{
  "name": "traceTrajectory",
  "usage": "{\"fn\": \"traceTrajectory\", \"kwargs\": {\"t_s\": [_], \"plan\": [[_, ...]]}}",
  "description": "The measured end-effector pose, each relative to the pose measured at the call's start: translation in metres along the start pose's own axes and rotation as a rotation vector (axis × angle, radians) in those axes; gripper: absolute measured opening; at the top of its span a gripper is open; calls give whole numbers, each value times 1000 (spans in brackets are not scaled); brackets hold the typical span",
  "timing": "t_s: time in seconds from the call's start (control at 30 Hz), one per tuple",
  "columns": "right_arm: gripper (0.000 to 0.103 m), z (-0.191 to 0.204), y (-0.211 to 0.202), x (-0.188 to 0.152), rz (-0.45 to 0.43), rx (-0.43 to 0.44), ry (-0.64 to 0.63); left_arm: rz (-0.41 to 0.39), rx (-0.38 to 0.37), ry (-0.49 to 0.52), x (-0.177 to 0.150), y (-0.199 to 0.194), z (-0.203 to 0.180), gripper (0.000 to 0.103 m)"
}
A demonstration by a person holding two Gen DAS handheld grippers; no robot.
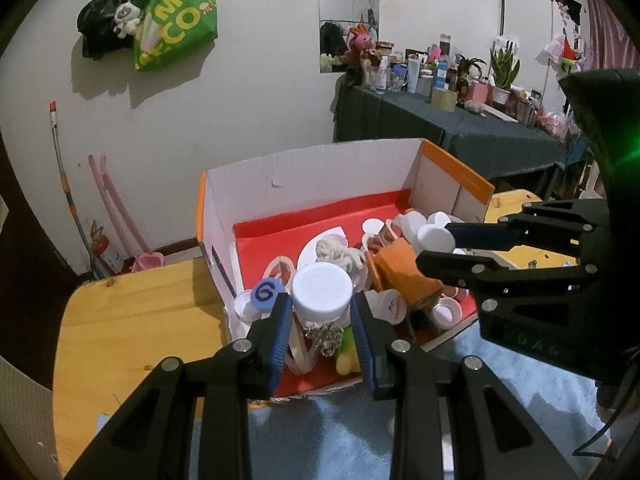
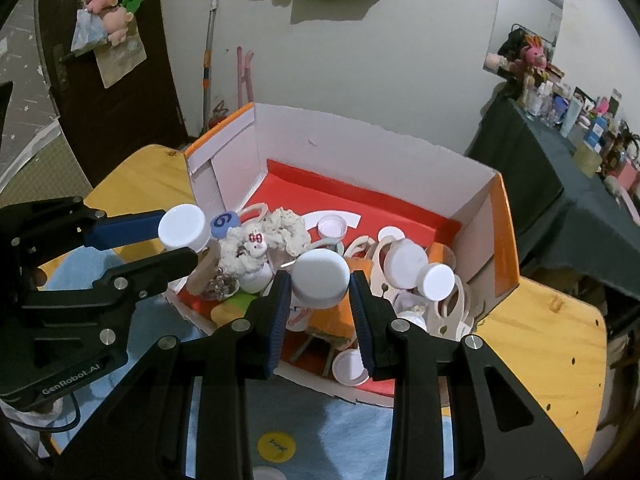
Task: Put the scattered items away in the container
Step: 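Carry both held white caps over the cardboard box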
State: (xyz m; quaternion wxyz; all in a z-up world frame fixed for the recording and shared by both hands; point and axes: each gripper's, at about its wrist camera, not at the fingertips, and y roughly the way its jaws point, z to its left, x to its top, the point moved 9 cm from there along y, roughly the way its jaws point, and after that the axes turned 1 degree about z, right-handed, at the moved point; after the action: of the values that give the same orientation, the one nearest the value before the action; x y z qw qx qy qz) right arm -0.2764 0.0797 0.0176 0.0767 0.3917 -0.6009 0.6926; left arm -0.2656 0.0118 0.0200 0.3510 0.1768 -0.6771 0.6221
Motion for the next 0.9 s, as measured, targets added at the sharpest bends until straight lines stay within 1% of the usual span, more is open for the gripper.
{"fn": "traceTrajectory", "kwargs": {"t_s": [0.27,0.63,0.9], "plan": [[29,-14,12,-6,30,-26,24,8,-24,-15,-3,16,-2,32],[29,-29,29,-12,58,-46,45,27,-30,-7,-6,33,-9,32],[29,-23,36,-13,66,-52,20,35,-15,-14,-11,42,-6,32]]}}
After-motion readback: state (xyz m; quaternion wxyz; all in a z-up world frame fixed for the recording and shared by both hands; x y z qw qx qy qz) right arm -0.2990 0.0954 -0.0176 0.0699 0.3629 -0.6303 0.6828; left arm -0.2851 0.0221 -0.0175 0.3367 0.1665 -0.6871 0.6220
